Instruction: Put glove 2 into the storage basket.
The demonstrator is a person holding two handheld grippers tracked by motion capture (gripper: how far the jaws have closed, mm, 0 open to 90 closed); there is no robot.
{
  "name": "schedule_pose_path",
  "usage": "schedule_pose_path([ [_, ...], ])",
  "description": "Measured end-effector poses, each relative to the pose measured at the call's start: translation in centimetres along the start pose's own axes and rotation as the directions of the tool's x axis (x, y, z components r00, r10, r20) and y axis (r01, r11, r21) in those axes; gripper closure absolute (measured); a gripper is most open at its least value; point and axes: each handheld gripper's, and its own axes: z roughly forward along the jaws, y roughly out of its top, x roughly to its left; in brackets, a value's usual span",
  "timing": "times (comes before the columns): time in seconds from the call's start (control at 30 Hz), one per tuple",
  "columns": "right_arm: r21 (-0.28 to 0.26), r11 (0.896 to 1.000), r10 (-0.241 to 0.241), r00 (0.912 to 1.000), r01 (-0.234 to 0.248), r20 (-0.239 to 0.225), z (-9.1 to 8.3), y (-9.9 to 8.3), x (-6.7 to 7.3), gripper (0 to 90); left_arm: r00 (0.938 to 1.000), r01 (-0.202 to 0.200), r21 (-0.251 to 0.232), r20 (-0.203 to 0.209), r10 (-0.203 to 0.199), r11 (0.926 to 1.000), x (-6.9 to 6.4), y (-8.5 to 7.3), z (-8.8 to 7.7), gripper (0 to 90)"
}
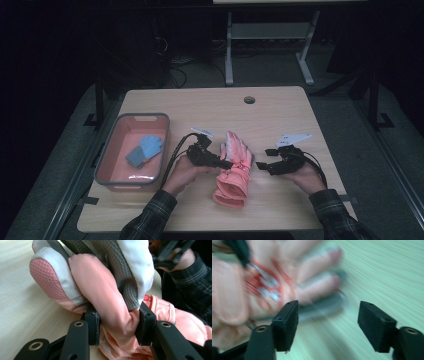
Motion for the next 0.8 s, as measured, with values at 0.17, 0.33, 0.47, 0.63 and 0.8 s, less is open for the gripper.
schedule_pose_path([
  [0.17, 0.043, 0.997, 0.056, 0.994, -0.061, 0.094, 0.3, -2.0, -1.7, 20.2, 0.9991, -0.021, -0.005, -0.037, 0.02, 0.9998, -0.9, 0.5, -0.8, 61.8],
  [0.33, 0.059, 0.994, 0.08, 0.9812, -0.092, 0.175, 1.1, -2.7, -2.6, 14.5, 0.9961, -0.047, -0.004, -0.075, 0.047, 0.9989, -1.9, 0.9, -1.6, 61.7],
  [0.47, 0.072, 0.994, 0.068, 0.979, -0.083, 0.193, 1.4, -2.9, -2.8, 14.1, 0.9938, -0.061, -0.01, -0.094, 0.06, 0.9981, -2.5, 1.3, -2.2, 61.7],
  [0.63, 0.071, 0.995, 0.051, 0.9761, -0.067, 0.211, 1.6, -3.1, -2.8, 13.1, 0.989, -0.086, -0.017, -0.122, 0.083, 0.9962, -3.3, 2.0, -3.5, 61.6],
  [0.8, 0.033, 0.998, 0.054, 0.9782, -0.062, 0.2, 1.7, -3.6, -2.9, 10.5, 0.9845, -0.105, -0.02, -0.144, 0.101, 0.9943, -3.8, 2.7, -4.9, 61.5],
])
